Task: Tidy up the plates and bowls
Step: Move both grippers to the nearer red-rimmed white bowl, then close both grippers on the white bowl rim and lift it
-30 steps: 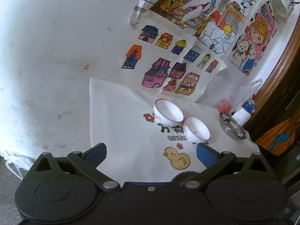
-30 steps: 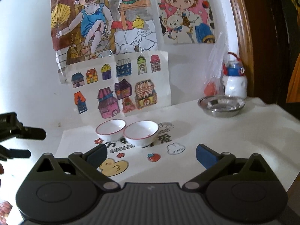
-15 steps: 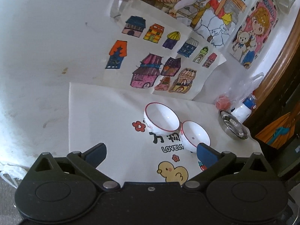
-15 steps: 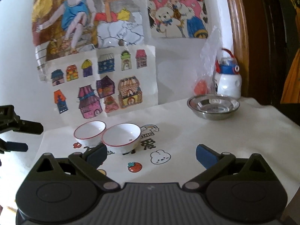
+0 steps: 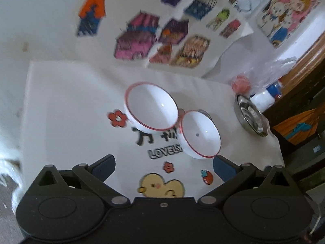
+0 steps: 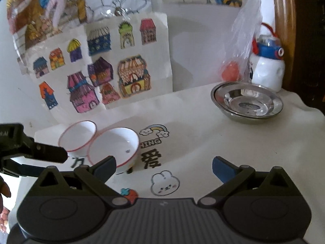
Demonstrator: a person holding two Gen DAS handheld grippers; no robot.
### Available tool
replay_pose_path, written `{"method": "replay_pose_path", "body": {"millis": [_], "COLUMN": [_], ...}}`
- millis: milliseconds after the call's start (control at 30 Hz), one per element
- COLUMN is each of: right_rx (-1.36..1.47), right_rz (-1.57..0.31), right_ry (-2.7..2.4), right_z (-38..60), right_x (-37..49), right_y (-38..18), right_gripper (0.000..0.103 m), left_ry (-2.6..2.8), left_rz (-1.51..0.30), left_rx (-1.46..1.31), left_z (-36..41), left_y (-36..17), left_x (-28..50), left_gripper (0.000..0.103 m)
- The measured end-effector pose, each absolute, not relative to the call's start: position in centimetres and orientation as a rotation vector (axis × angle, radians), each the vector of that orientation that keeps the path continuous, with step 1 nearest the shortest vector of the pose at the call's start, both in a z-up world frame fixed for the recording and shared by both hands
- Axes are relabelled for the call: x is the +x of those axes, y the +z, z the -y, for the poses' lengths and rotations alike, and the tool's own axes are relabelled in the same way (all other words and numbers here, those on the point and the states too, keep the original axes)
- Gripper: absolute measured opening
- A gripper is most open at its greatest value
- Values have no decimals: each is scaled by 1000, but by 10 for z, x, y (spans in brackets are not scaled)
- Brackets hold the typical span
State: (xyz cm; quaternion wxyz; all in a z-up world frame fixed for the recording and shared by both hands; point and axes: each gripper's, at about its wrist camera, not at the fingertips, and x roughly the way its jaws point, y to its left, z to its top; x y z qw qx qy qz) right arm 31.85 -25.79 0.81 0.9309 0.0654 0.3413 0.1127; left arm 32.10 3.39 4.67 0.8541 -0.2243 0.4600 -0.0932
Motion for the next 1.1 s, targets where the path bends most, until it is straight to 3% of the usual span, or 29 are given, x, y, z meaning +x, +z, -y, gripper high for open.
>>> {"method": "replay_pose_path", "body": {"millis": [200,667,867,1033,1100], "right_rx": [85,29,22,48,65], "right_rz": [-701,-732,-753,-766,-774], "right_ry": [309,335,348,371,388], "right_z": [255,234,228,224,223], "right_x": [340,363,368,371,372], "right_y": [2,-10,-15,-17,-18], "right_gripper": [102,84,72,54,48], "left_ry": [-168,-155,-141,-137,-136], "left_rz": [-1014,-1022,-1004,-1008,-1011], "left_rx": [-555,-601,-606,-615,-611], "left_z": [-16,3,0,-1,1], "left_y": [34,15,16,14,13], "left_x": [349,372,371,371,372], "left_gripper": [102,98,81,53,47]}}
